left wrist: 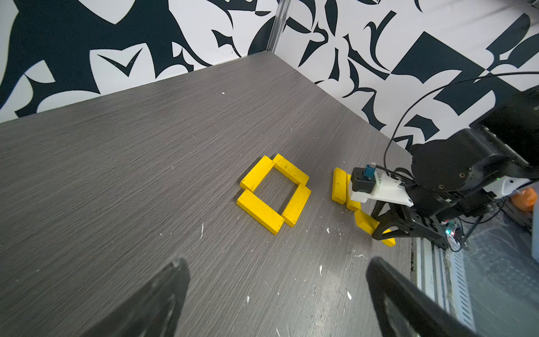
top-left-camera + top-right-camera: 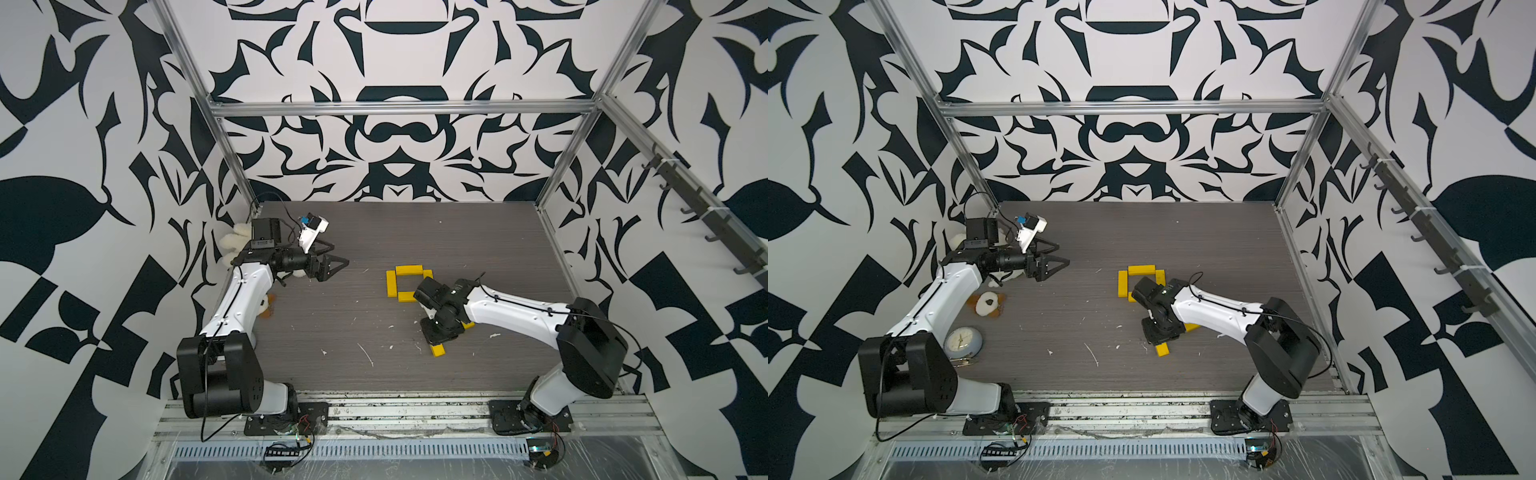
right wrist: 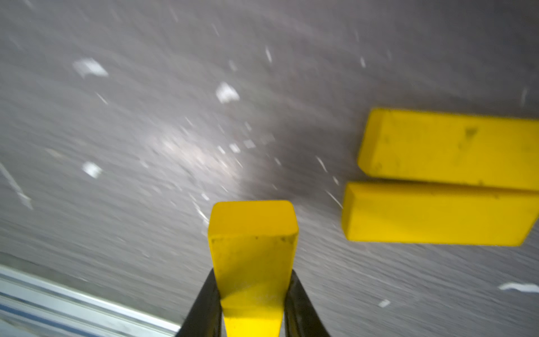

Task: Assemble the number 8 with building blocks
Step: Pick up the building block from the center of the board, then assemble the building block at the center of the board.

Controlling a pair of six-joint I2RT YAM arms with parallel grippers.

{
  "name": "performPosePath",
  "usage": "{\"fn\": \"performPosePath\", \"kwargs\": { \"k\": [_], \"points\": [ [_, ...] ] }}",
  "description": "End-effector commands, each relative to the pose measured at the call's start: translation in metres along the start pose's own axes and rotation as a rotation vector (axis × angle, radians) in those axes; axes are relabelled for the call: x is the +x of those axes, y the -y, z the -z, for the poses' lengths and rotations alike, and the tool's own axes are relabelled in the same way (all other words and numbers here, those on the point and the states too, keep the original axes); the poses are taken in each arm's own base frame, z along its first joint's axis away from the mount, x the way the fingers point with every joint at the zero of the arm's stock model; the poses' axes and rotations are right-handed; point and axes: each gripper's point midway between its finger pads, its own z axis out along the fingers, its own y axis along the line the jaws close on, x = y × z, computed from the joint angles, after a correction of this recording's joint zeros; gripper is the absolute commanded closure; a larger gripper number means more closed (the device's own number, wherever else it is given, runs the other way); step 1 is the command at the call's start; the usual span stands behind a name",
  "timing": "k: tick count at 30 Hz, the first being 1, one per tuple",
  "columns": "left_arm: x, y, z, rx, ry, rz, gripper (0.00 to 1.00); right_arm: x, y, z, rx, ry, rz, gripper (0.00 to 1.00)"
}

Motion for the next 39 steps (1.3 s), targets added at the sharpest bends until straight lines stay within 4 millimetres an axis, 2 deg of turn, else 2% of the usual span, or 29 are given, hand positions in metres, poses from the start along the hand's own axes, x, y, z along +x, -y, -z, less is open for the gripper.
{"fn": "performPosePath", "kwargs": {
  "k": [1,5,12,21,30,39],
  "points": [
    [0.0,0.006,0.001,0.013,0.011,-0.007,0.0,-0.029,-0.033,0.007,-0.026,0.07,-0.1,0.89],
    [-0.001,0.008,0.002,0.01,0.01,-0.006,0.01,-0.043,-0.056,0.01,0.027,0.083,-0.118,0.93],
    [-0.003,0.02,0.01,-0.014,0.022,-0.053,0.0,-0.052,-0.066,-0.021,0.028,0.046,-0.173,0.96],
    [-0.003,0.021,0.013,-0.039,0.019,-0.07,0.0,-0.07,-0.075,-0.032,-0.017,0.035,-0.199,0.98],
    [-0.004,0.019,0.014,-0.033,0.03,-0.068,0.0,-0.089,-0.077,-0.036,-0.03,0.013,-0.229,0.99],
    [-0.003,0.015,0.013,-0.029,0.025,-0.052,0.0,-0.097,-0.069,-0.044,-0.014,-0.013,-0.23,1.0]
  ]
}}
